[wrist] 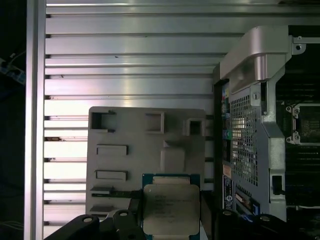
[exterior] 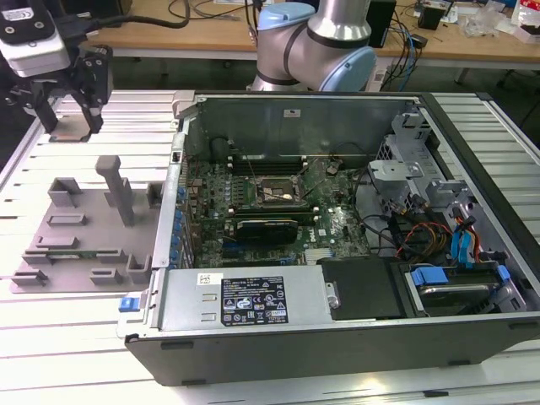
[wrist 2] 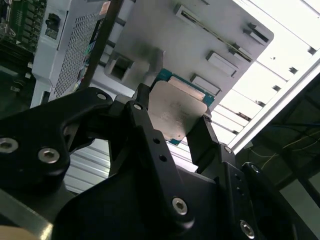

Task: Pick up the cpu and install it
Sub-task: 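Pick up the cpu and move it towards the insertion slot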

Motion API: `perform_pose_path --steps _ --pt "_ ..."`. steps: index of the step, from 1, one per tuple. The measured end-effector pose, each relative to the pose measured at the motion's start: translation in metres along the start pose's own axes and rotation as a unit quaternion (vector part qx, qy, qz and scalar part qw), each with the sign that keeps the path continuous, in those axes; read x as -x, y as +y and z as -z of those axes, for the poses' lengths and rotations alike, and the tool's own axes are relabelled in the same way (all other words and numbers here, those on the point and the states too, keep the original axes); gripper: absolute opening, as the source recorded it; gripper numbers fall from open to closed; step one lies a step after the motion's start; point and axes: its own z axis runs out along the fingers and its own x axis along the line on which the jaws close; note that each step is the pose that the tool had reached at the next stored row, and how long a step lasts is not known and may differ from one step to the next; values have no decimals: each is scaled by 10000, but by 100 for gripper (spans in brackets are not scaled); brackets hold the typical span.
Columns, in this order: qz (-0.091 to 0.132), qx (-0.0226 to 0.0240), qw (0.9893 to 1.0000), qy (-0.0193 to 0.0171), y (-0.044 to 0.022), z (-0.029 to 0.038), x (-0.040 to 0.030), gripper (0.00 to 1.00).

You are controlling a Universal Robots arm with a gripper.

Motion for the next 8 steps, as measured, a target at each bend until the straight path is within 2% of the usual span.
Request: perform_pose_path --steps 3,6,8 --pt "0 0 10000 0 1 0 120 55" --pt "0 0 10000 0 1 1 197 55" --pt "0 0 10000 0 1 1 274 55"
